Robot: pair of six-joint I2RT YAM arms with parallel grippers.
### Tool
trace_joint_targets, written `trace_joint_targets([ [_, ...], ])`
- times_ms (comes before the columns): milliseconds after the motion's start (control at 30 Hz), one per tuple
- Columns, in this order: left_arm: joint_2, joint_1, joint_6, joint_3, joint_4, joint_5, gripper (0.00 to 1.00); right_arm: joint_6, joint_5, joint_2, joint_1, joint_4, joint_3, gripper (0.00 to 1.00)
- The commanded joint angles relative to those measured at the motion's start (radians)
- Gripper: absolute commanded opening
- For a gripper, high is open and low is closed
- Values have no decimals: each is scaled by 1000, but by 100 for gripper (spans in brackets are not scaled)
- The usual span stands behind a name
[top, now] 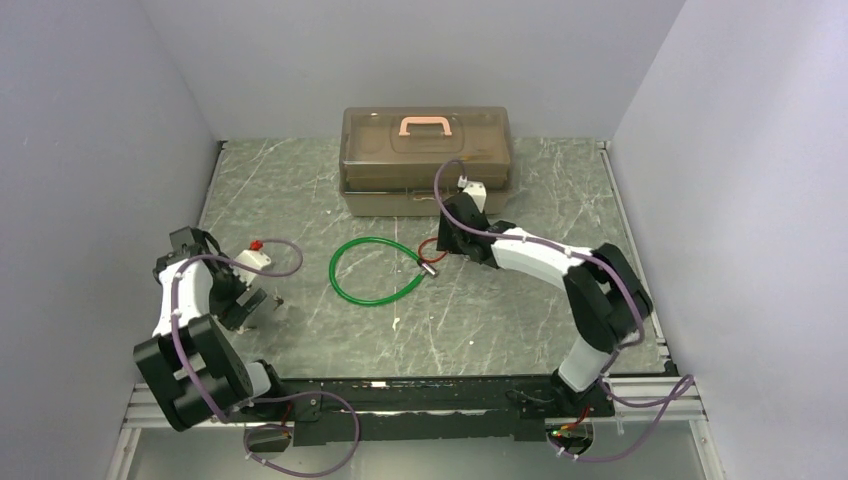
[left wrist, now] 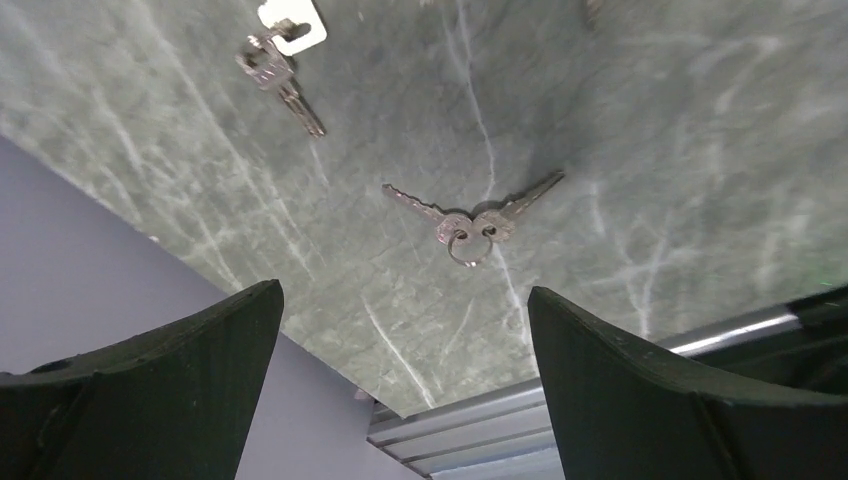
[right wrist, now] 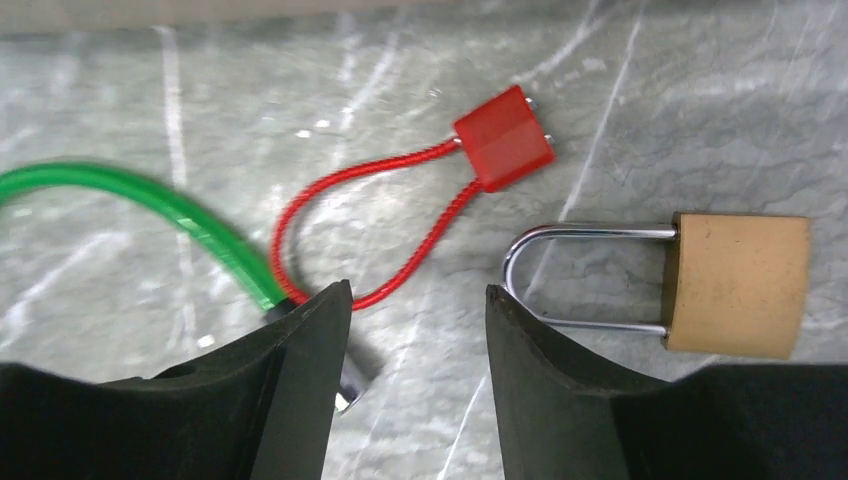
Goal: Unlock with the key
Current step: Adjust the lock at the center of the board, then move the key to the center of the board.
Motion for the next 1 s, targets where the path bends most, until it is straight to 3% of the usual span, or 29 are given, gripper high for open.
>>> trace_joint_targets([
  [0,45,13,106,-113,229,-151,99,-45,33,-157,24,16,-13,55],
  [133,56,11,151,-146,299,-144,97,-59,27,-262,30,43,-67,55],
  [333,22,5,302,-156,227,28,92,-33,-10,-367,32,104,-148,49],
  [500,125,-29,325,-96,123,28,85,-30,-14,-412,31,122,-182,45],
  [633,218,-71,268,-58,97,10,70,-33,-17,-441,31,131,-196,43],
  [767,252,-143,234,-77,122,-11,47,-36,-16,-467,24,133,-203,40],
  [900,251,-239,176,-89,122,34,32,-31,-21,-490,12,148,-222,37],
  [967,239,-307,134,-88,100,77,19,-27,-23,-499,7,152,-232,36],
])
